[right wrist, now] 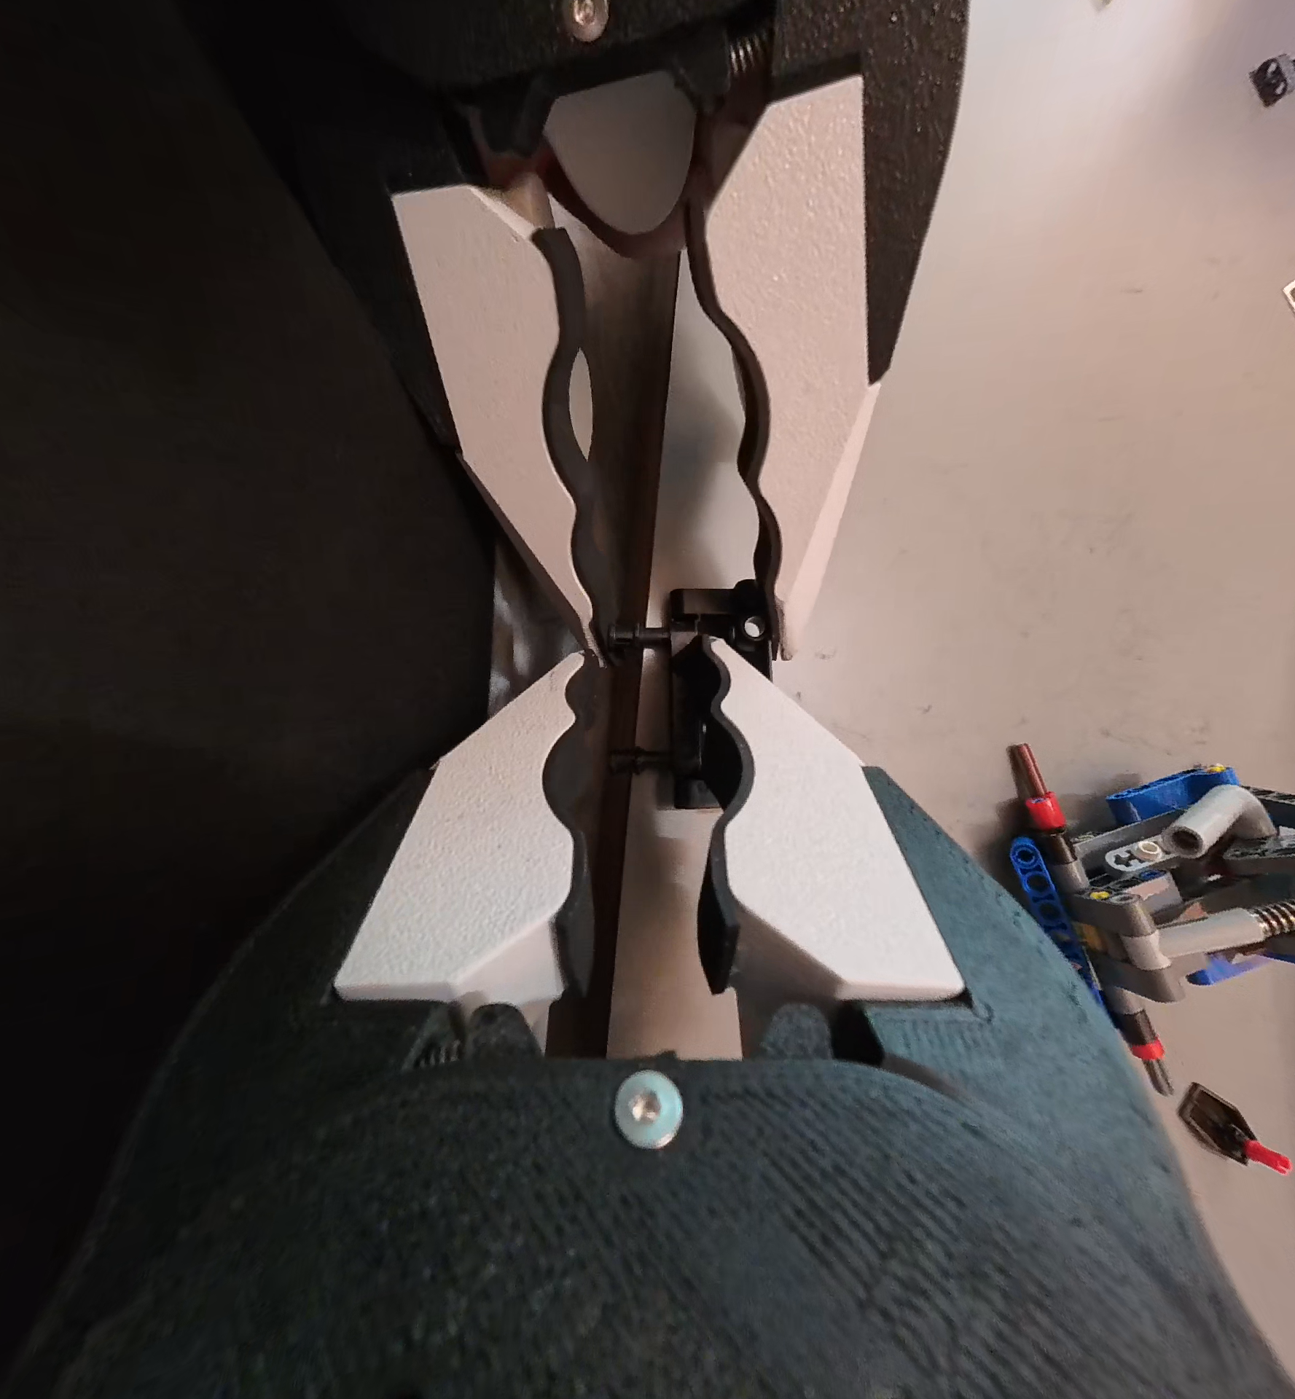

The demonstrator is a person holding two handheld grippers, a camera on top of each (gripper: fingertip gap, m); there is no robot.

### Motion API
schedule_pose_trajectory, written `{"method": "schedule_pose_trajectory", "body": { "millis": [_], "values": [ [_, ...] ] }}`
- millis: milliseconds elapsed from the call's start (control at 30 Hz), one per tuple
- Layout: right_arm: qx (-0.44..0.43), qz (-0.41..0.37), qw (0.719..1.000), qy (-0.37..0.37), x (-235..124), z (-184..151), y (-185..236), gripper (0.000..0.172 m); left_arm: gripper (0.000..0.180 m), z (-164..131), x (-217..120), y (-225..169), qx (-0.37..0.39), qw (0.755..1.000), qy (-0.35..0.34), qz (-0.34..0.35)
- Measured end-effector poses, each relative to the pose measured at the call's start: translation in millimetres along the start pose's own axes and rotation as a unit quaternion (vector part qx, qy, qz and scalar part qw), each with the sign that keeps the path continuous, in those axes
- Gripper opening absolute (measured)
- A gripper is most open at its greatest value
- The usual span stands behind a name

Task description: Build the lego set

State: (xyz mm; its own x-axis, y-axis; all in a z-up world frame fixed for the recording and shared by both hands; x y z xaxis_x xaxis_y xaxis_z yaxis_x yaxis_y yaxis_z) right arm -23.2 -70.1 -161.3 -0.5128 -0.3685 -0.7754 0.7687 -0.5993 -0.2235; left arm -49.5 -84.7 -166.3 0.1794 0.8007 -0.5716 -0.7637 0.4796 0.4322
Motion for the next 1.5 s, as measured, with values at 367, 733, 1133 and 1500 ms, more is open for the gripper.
{"method": "schedule_pose_trajectory", "body": {
  "millis": [367,733,1133,1500],
  "values": [
    [-0.005,-0.006,1.000,0.008,0.5,0.9,0.2,0.022,0.038,1.3,0.9,-0.1,-0.001,1.000,0.017,-0.018],
    [-0.006,-0.023,1.000,0.006,0.7,-0.7,1.5,0.023,0.040,0.3,1.2,1.3,0.005,0.999,0.036,-0.040],
    [-0.004,-0.024,1.000,-0.008,1.1,-3.5,0.2,0.023,0.039,1.5,2.4,1.1,-0.015,0.999,0.036,-0.036],
    [0.001,-0.017,1.000,-0.015,1.3,-3.2,-0.2,0.023,0.038,1.5,2.9,1.6,-0.028,0.998,0.035,-0.051]
  ]
}}
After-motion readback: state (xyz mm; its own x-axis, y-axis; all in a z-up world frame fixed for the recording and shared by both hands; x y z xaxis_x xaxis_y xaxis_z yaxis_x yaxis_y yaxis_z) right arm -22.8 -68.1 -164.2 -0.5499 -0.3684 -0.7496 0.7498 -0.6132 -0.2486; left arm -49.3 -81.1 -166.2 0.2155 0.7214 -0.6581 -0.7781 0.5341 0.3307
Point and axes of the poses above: each gripper's, where its closed fingertips meet, x out along the fingers, z out of its top, y = z × x across the jaws, the point moved 3 cm from there along -x, back along the fingers, and after that the axes turned 2 degrees about z, right-handed, at the moved point
